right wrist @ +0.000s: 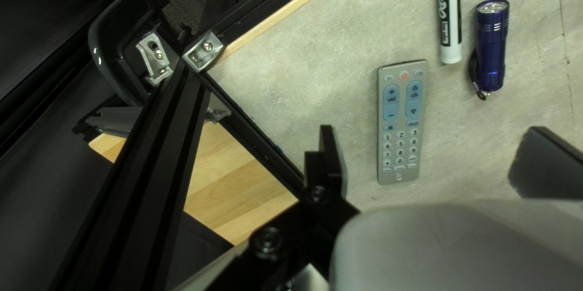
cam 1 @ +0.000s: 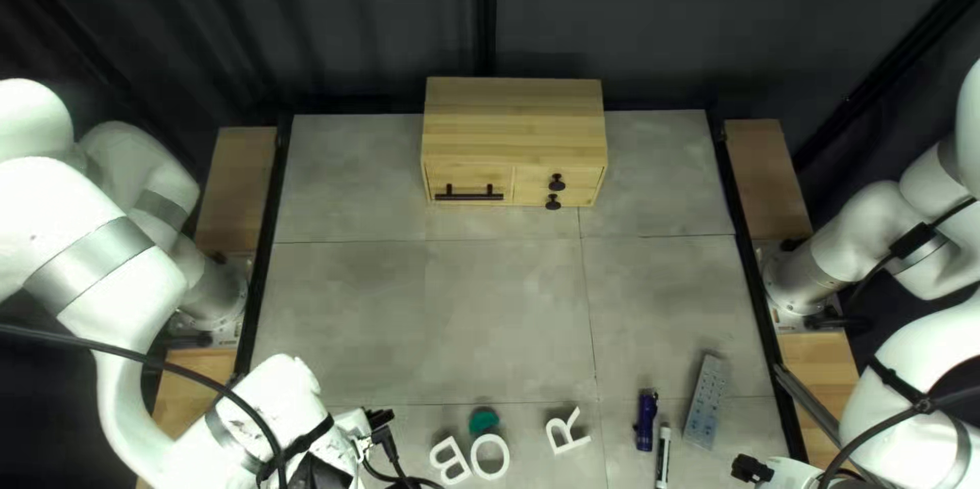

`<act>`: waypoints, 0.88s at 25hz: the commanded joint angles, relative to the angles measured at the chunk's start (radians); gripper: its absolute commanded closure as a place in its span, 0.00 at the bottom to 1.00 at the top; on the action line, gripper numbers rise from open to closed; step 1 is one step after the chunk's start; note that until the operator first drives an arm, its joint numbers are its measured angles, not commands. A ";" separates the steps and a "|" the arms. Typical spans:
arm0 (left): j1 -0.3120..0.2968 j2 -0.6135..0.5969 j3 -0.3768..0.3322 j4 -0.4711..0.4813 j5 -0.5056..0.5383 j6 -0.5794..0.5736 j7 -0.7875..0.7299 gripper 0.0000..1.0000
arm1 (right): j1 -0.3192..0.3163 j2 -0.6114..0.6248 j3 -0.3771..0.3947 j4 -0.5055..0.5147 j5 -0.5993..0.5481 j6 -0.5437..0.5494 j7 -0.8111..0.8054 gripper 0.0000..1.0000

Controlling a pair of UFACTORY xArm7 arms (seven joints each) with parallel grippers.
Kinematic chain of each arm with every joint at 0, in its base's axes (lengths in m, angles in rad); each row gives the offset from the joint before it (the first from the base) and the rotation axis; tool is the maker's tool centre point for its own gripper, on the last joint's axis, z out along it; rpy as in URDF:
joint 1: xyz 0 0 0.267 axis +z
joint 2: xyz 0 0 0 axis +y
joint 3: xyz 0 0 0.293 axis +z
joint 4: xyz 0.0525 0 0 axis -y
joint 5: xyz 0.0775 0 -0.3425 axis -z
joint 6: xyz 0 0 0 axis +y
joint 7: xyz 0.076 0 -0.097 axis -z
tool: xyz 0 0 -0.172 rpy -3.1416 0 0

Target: Open drawers and place objects into drawer and close

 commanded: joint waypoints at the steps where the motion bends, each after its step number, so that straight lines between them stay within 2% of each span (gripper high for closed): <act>1: -0.006 -0.005 -0.006 -0.008 -0.018 -0.009 -0.014 0.00 | 0.000 0.000 0.000 0.000 0.000 0.000 0.000 0.00; 22: -0.057 0.019 -0.056 -0.015 -0.055 -0.046 -0.085 0.00 | 0.000 0.000 0.000 0.000 0.000 0.000 0.000 0.00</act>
